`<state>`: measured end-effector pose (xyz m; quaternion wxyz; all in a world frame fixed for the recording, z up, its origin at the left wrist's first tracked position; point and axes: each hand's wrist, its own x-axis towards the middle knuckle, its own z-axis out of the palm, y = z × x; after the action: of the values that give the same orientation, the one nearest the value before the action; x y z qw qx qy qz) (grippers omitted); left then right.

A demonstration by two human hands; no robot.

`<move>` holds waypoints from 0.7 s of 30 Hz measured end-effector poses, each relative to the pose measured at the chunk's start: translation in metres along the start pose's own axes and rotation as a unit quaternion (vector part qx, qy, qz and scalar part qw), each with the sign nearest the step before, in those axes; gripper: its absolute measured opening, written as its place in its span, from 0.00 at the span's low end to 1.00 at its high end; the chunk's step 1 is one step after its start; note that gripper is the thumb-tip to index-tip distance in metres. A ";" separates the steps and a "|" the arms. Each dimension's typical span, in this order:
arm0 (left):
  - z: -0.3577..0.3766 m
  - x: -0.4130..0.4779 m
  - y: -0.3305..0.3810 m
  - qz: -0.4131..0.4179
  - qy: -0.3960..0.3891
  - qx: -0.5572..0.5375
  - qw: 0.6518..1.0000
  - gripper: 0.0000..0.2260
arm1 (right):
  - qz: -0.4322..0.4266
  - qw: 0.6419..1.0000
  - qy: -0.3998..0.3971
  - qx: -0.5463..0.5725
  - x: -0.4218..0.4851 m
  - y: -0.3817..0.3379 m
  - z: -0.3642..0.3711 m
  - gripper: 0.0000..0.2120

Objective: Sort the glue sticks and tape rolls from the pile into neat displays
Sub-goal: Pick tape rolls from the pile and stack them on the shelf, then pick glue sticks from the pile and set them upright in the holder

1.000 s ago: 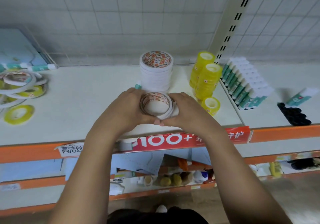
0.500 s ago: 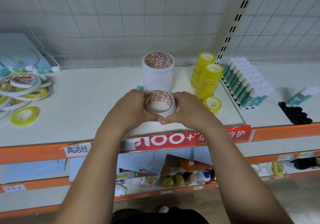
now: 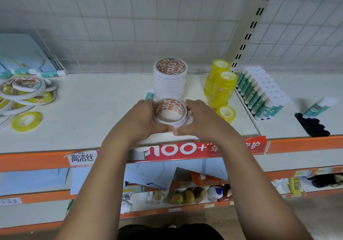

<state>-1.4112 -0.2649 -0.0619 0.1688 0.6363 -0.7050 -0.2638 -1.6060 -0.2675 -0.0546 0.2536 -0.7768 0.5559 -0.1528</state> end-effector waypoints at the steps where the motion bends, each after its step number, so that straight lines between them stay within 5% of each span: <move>1: -0.001 -0.001 -0.001 -0.002 -0.013 -0.005 1.000 0.32 | 0.011 1.000 0.002 -0.011 -0.002 -0.001 -0.003 0.36; 9: -0.026 -0.020 -0.030 -0.020 0.035 0.033 0.999 0.16 | -0.074 0.988 0.132 0.026 0.005 -0.050 0.000 0.07; 18: -0.053 -0.010 -0.072 0.009 0.081 0.091 0.993 0.09 | -0.051 0.988 0.147 0.007 0.048 -0.095 0.041 0.09; 21: -0.063 -0.001 -0.083 0.023 0.070 0.107 0.992 0.11 | -0.029 0.986 0.120 -0.113 0.069 -0.106 0.053 0.12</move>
<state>-1.3080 -0.2779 -0.0598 0.1547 0.6509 -0.7303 -0.1380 -1.4717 -0.2938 -0.0417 0.0907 -0.7922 0.5732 -0.1886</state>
